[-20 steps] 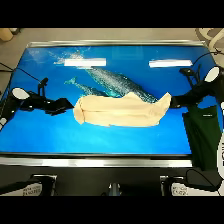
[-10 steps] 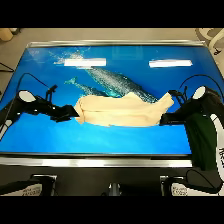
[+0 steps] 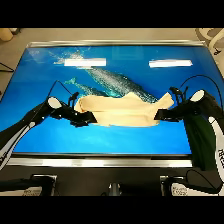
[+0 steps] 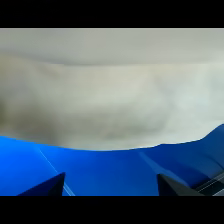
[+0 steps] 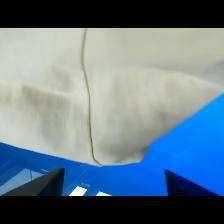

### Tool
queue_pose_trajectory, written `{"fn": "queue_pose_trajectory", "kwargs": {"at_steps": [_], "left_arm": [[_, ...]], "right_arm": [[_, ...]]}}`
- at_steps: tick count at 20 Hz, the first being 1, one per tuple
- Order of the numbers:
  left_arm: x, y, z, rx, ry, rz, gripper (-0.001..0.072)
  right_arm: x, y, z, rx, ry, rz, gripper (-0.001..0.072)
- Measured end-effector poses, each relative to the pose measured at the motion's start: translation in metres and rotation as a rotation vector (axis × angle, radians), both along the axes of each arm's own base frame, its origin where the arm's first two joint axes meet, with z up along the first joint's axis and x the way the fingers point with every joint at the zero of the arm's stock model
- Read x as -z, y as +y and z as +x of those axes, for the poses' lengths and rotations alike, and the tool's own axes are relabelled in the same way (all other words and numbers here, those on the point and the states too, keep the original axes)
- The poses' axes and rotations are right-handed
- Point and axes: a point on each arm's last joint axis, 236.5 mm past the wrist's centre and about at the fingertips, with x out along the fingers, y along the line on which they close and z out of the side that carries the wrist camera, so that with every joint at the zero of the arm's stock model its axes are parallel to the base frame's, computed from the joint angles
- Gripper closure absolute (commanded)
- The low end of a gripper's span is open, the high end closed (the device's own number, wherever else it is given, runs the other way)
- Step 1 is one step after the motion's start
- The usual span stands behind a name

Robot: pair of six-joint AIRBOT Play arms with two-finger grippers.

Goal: Fold the shirts.

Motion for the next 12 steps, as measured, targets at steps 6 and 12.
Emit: {"fn": "queue_pose_trajectory", "kwargs": {"at_steps": [6, 12], "left_arm": [[0.01, -0.016, 0.002, -0.024, 0.005, -0.013, -0.0011], [0.012, -0.019, 0.015, -0.102, -0.007, -0.014, 0.0206]], "right_arm": [[-0.001, -0.002, 0.017, 0.05, -0.06, 0.0, 0.0022], [0.013, 0.015, 0.018, -0.014, -0.061, -0.039, 0.0005]]}}
